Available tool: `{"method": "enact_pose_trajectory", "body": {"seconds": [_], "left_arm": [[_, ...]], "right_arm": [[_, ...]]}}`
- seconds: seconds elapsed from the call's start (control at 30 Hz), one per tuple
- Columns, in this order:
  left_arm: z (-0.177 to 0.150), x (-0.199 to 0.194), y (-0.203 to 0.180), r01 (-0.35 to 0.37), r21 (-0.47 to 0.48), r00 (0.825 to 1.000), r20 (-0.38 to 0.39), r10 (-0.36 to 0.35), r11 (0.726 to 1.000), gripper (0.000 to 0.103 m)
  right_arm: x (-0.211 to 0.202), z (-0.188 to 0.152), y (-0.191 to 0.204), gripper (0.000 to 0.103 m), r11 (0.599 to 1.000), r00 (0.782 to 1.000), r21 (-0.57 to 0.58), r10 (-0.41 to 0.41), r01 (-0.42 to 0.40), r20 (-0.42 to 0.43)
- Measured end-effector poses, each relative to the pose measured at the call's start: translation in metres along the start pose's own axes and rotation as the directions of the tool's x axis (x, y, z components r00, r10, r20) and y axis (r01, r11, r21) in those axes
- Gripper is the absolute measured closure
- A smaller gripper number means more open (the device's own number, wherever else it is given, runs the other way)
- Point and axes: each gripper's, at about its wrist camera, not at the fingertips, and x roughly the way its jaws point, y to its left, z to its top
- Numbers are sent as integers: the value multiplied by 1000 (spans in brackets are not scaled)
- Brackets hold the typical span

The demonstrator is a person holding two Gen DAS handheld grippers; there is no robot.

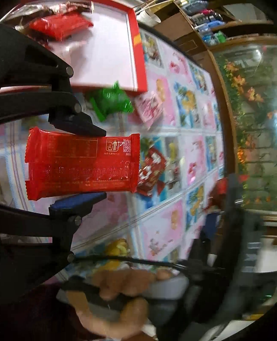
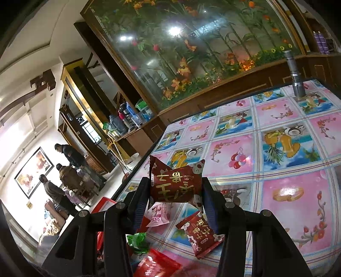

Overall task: Organize snacks
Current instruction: 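Carry red bar over red box and open left gripper while right gripper carries candy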

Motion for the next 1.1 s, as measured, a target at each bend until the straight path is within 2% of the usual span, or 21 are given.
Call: {"method": "enact_pose_trajectory", "body": {"seconds": [0.1,0.23,0.4,0.47,0.57,0.83,0.97,1.1], "left_arm": [[2,-23,19,-37,-31,998,54,38,999,55],[1,-51,59,-131,-93,984,109,141,987,55],[-10,-70,108,-247,-166,956,121,268,955,55],[-17,-71,125,-266,-199,950,109,291,943,55],[-29,-71,140,-285,-231,945,94,313,930,55],[-48,-72,162,-294,-281,944,67,324,914,54],[-54,-75,169,-300,-297,941,64,333,906,55],[-58,-77,175,-303,-310,939,67,339,901,55]], "right_arm": [[6,-1,4,55,1000,1000,-13,12,-13,-19],[18,-9,18,55,996,994,-13,82,-83,-73],[40,-29,51,55,987,979,-75,126,-139,-160],[50,-41,67,55,981,969,-100,144,-166,-199],[67,-58,94,55,971,953,-122,171,-206,-252],[104,-98,154,55,939,900,-156,232,-306,-369],[114,-111,170,55,928,884,-169,242,-331,-400],[119,-115,171,55,927,880,-174,237,-331,-411]]}}
